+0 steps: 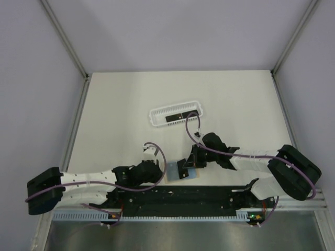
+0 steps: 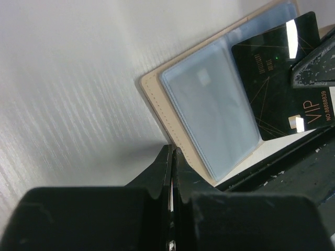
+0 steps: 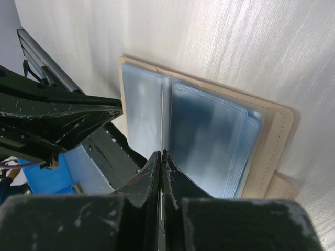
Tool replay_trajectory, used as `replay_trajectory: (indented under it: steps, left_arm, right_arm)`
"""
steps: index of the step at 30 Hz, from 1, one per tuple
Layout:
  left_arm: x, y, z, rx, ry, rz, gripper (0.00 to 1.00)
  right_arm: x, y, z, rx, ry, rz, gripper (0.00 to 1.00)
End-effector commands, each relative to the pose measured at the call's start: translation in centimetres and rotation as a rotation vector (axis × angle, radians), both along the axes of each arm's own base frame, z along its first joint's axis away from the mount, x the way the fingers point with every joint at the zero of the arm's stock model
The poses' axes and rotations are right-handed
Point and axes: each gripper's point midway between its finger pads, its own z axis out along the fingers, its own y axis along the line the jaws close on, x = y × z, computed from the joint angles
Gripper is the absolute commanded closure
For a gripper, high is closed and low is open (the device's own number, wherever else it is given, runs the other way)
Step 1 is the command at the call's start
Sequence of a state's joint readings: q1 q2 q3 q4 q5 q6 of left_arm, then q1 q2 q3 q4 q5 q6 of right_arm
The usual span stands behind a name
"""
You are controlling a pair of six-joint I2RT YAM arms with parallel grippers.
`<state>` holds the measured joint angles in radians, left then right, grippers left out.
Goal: Put the credit cards into the card holder
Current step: Insert the credit card into the card holder.
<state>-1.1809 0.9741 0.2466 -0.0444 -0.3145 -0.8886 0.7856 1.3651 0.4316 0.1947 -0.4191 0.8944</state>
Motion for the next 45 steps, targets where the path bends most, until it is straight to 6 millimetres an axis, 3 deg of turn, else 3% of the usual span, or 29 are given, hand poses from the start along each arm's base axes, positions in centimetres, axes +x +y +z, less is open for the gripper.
replay_trajectory:
  steps: [1,18,32,45]
  left_arm:
    - [-0.5,-0.4,-0.5,-0.013,0.023,-0.017,1.00]
    - [-0.1,-1.4,0.0,-0.024,0.009,-0.030,1.00]
    - [0.0,-1.4,0.0,-0.011,0.004,-0.037,1.00]
    - [0.2,-1.5,0.1,-0.008,-0.003,-0.034,1.00]
  right_arm:
    - [0.3,0.3,0.2,0.028,-0.010,0.003,1.00]
    - [0.2,1.1,-0.9,0.073,0.026,0.007,1.00]
    - [3.0,-0.7,-1.6,-0.076,-0.139,-0.055,1.00]
    - [3.1,-0.6,-1.8,-0.083,-0.145,-0.042,1.00]
